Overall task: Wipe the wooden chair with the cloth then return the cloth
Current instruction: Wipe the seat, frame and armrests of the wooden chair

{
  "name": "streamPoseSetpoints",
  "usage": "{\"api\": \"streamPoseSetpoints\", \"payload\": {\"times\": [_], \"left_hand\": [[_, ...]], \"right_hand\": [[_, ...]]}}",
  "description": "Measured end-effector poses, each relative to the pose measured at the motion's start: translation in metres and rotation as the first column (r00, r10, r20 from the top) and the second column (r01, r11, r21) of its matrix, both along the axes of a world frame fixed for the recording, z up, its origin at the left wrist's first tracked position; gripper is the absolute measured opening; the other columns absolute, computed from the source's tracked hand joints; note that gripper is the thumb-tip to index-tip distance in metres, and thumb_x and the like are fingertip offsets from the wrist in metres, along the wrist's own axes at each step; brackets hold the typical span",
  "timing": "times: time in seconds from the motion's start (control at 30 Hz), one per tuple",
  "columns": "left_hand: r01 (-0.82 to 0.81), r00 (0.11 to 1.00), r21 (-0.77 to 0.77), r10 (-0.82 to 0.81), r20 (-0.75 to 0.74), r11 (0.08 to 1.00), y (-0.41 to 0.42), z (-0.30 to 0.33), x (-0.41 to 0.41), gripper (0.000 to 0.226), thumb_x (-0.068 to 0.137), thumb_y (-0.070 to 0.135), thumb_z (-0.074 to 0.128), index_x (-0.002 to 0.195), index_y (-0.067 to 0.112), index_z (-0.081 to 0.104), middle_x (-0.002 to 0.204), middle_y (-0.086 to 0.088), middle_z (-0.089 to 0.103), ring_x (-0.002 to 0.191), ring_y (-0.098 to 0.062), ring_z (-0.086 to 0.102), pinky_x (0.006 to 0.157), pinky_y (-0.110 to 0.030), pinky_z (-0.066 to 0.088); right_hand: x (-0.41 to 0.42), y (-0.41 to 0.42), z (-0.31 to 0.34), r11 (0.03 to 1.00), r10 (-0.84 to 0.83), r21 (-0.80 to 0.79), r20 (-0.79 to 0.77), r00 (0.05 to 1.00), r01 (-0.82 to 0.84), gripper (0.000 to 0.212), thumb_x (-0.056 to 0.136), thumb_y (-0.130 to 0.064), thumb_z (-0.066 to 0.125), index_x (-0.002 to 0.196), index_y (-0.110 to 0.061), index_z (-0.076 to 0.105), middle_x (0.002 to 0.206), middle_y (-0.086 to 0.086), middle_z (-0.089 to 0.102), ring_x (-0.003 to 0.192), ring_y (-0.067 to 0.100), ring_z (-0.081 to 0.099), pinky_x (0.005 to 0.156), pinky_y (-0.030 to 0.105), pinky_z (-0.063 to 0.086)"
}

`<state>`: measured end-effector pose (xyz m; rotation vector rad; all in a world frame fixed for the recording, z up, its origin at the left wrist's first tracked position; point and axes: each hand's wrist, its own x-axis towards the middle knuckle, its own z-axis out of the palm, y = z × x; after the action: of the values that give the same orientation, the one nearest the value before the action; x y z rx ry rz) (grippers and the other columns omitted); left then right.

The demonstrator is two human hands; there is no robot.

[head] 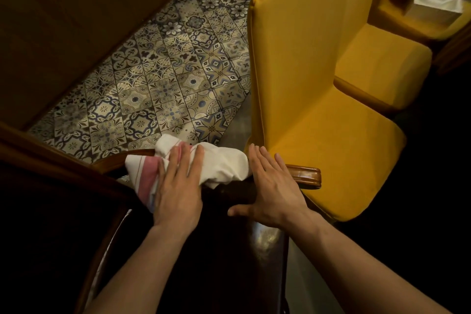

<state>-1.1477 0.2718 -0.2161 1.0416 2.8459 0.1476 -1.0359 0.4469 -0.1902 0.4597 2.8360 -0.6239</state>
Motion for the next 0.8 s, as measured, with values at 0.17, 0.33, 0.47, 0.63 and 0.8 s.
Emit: {"api": "streamPoseSetpoints", "payload": {"times": [0.17, 0.33, 0.47, 0.63, 0.8], "left_hand": [[0.050, 0.997, 0.063, -0.054, 0.054, 0.997, 0.001, 0.009, 0.006, 0.089, 0.083, 0.001, 0.057, 0.158, 0.021, 0.015, 0.167, -0.006, 0.014, 0.154, -0.023, 0.008, 0.123, -0.047, 0.014], [0.126, 0.981, 0.099, -0.138, 0.136, 0.987, 0.002, 0.032, -0.004, 0.074, 0.091, 0.001, 0.050, 0.155, 0.032, 0.026, 0.163, 0.003, 0.027, 0.149, -0.017, 0.026, 0.118, -0.038, 0.022], [0.196, 0.949, 0.059, -0.205, 0.241, 0.979, 0.012, 0.068, 0.005, 0.061, 0.096, 0.016, 0.046, 0.149, 0.040, 0.029, 0.151, 0.009, 0.046, 0.125, -0.027, 0.051, 0.097, -0.042, 0.039], [0.271, 0.920, 0.068, -0.279, 0.276, 0.960, 0.023, 0.106, 0.023, 0.035, 0.093, 0.018, 0.047, 0.127, 0.028, 0.044, 0.123, 0.000, 0.063, 0.107, -0.032, 0.059, 0.080, -0.043, 0.042], [0.165, 0.931, 0.234, -0.230, 0.284, 0.958, 0.024, 0.139, 0.025, 0.050, 0.082, 0.015, 0.064, 0.120, 0.030, 0.036, 0.121, 0.003, 0.060, 0.104, -0.030, 0.059, 0.078, -0.041, 0.047]], "right_hand": [[-0.001, 0.007, 0.006, 0.997, 0.000, -0.080, 0.021, 1.000, 0.002, 0.139, 0.063, -0.077, 0.073, 0.157, -0.016, -0.010, 0.168, 0.003, -0.001, 0.152, 0.017, -0.006, 0.123, 0.038, -0.005], [0.001, 0.004, 0.024, 0.988, -0.063, -0.141, -0.005, 0.998, 0.061, 0.137, 0.066, -0.069, 0.078, 0.157, -0.013, -0.008, 0.167, 0.008, 0.002, 0.153, 0.023, 0.000, 0.123, 0.040, 0.001], [0.004, -0.009, 0.048, 0.999, 0.022, -0.043, -0.130, 0.991, -0.027, 0.125, 0.068, -0.069, 0.075, 0.158, -0.019, 0.004, 0.166, 0.007, 0.011, 0.152, 0.024, 0.004, 0.123, 0.047, 0.009], [0.004, -0.018, 0.081, 0.989, 0.101, 0.128, -0.222, 0.970, -0.074, 0.099, 0.079, -0.042, 0.074, 0.157, -0.017, 0.020, 0.161, 0.009, 0.031, 0.149, 0.028, 0.022, 0.121, 0.042, 0.017], [0.006, -0.021, 0.112, 0.996, 0.024, 0.086, -0.207, 0.978, -0.006, 0.089, 0.084, -0.026, 0.073, 0.156, -0.020, 0.021, 0.132, 0.004, 0.063, 0.111, 0.028, 0.060, 0.085, 0.038, 0.045]]}}
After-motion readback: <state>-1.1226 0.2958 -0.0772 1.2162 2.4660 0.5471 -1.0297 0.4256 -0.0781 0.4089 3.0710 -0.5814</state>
